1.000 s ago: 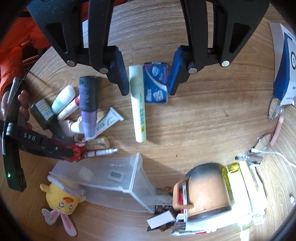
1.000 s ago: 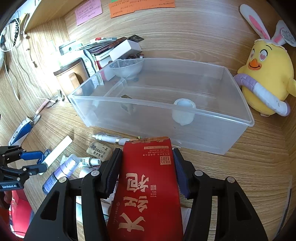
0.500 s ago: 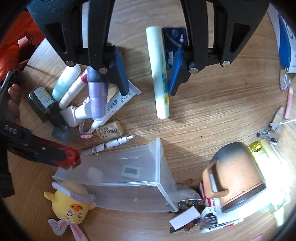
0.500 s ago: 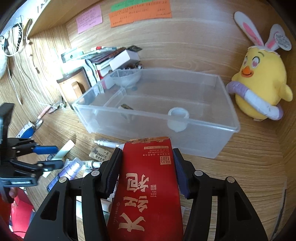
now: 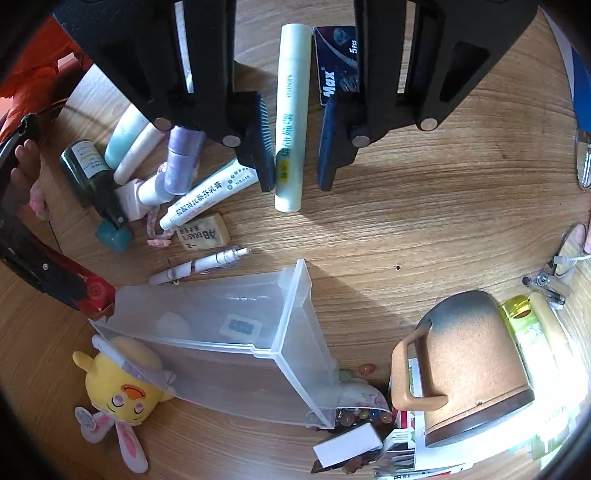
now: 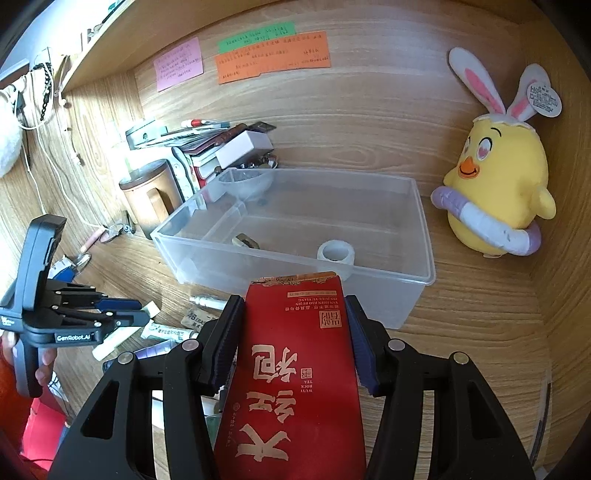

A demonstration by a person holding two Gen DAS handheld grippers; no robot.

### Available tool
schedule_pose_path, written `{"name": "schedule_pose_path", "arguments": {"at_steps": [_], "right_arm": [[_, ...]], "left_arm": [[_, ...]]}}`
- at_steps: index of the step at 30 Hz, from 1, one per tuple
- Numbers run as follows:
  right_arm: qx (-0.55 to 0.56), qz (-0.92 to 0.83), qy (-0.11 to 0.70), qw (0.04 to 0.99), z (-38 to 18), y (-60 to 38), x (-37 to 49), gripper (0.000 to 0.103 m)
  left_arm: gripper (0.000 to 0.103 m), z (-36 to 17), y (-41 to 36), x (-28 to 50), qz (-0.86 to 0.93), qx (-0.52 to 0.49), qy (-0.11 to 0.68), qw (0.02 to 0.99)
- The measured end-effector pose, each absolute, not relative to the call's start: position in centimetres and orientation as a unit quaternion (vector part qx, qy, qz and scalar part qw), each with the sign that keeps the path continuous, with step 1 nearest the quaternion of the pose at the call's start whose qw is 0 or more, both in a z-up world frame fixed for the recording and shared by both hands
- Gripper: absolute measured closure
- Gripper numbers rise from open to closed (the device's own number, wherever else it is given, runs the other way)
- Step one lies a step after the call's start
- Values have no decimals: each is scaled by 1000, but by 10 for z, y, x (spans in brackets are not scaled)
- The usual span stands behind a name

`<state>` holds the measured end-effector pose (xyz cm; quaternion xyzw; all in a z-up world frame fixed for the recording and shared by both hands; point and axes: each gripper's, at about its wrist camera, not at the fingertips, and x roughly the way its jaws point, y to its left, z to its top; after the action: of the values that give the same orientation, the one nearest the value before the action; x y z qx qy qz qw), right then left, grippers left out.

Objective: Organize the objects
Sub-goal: 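Grasp the white lip balm tube with the left gripper while right holds the red packet, then lower the lip balm and red packet into the clear box and release both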

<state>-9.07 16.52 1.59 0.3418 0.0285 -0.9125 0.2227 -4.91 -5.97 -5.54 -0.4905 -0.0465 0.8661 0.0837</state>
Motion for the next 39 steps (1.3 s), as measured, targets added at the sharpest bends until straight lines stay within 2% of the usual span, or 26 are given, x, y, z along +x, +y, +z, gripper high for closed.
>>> {"name": "schedule_pose_path", "arguments": {"at_steps": [3,8,13,39], "right_arm": [[341,-913,27,224,16,166,-90,53],[337,-913,22,227,18,165,-90,53],[329,-916,19,228,24,164,-88,53],[289,-934,19,209,59,158,-122,53]], "left_arm": [[88,-56,-56,-51,867,-490,-34,78],[89,-56,-52,-56,873,-483,-14,66],[89,-48,-52,-53,880,-470,-25,64],[89,71,-32,-50,942,-313,-54,108]]}}
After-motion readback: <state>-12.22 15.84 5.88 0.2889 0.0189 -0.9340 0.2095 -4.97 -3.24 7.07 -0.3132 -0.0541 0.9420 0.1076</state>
